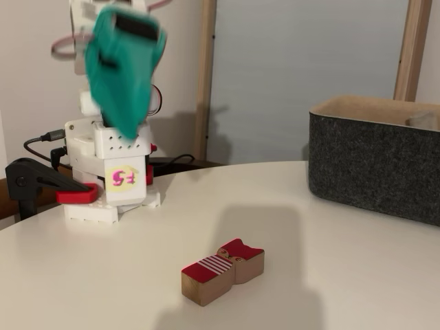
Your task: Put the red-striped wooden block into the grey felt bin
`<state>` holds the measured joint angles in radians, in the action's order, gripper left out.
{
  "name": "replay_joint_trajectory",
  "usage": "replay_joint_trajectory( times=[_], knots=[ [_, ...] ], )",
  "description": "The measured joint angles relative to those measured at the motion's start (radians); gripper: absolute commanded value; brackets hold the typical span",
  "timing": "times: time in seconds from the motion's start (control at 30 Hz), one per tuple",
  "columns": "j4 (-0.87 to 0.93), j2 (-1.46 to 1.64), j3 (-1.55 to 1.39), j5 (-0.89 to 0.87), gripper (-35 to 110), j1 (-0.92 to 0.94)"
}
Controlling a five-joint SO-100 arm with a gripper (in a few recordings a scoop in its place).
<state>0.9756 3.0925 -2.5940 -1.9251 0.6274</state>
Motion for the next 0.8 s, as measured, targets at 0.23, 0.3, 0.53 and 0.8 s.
replay_joint_trajectory(
  times=[0.23, 0.3, 0.53, 0.8],
  knots=[
    [-0.164, -0.206, 0.195, -0.163, 19, -0.089],
    [-0.169, -0.284, 0.222, -0.124, 20, -0.094],
    [-0.015, -0.466, 0.252, 0.249, 26, -0.135],
    [0.264, -0.588, 0.279, 0.526, 32, -0.176]
  ],
)
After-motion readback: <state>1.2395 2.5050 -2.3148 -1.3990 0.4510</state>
